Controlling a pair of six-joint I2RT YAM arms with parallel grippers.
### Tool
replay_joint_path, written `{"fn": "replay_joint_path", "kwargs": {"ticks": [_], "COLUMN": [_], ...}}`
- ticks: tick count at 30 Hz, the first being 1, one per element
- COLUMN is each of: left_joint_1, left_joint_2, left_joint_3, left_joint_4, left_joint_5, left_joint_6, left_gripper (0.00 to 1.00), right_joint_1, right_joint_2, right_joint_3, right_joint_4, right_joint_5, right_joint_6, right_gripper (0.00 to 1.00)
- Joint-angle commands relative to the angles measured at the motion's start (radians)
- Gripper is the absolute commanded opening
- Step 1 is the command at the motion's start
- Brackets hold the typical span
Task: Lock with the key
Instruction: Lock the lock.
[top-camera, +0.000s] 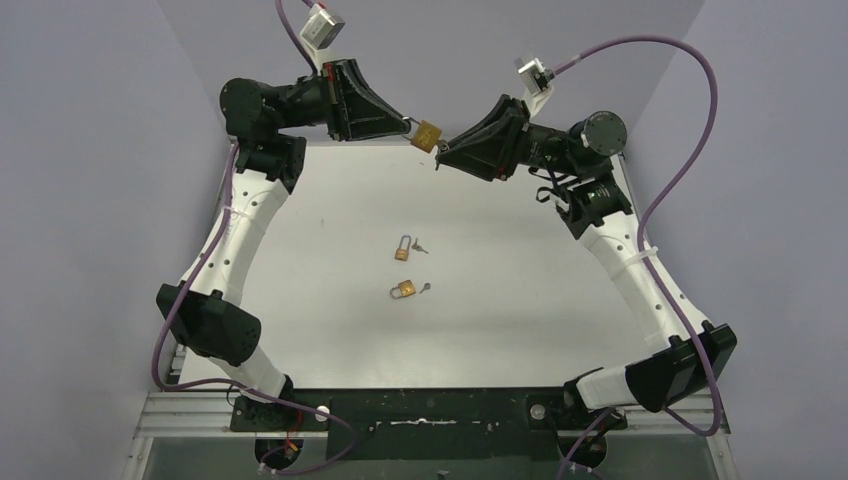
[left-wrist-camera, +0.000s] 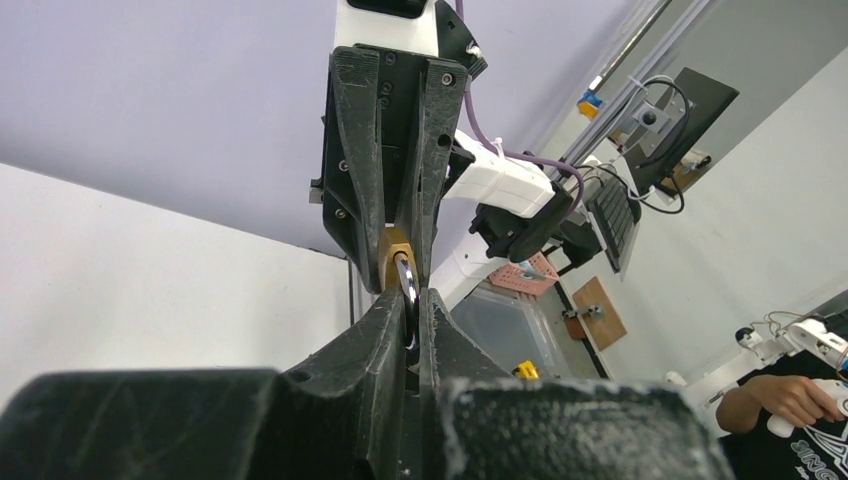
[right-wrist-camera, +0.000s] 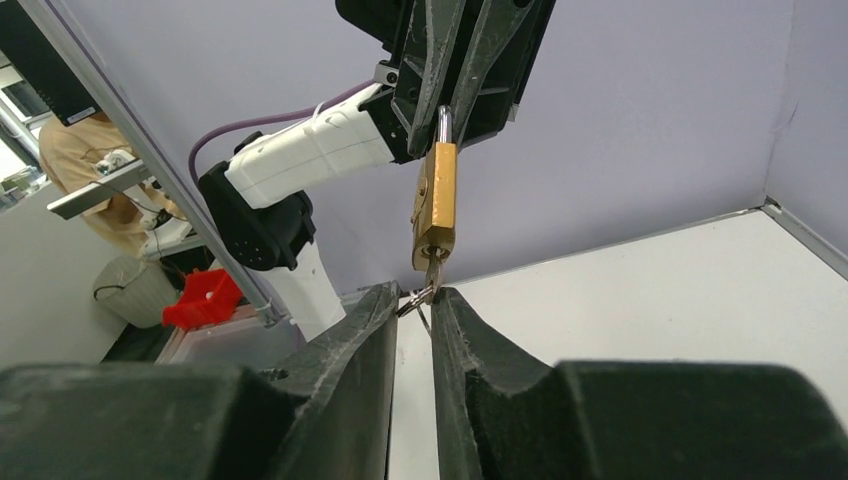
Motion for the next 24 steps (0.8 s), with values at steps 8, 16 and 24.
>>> {"fn": "replay_joint_path", "kwargs": {"ticks": [8, 16, 24], "left_joint_1": [0.008, 0.037, 0.077], "left_joint_2": [-0.011, -0.008, -0.002], "left_joint_3": [-0.009, 0.001, 0.004], "left_joint_4": [0.081, 0.104, 0.090], "left_joint_5": [-0.021, -0.017, -0.008], "left_joint_6": [-0.022, -0.042, -0.037], "left_gripper": [0.00, 0.00, 0.00], "right_joint_1": [0.016, -0.059, -0.171], "right_joint_2": [0.018, -0.021, -0.087], "right_joint_3": [0.057, 0.001, -0.109], "right_joint_4": [0.068, 0.065, 0.014], "right_joint_5": [0.002, 0.009, 0.089], "right_joint_6": [0.006, 0.010, -0.020], "right_gripper": [0.00, 0.00, 0.00]}}
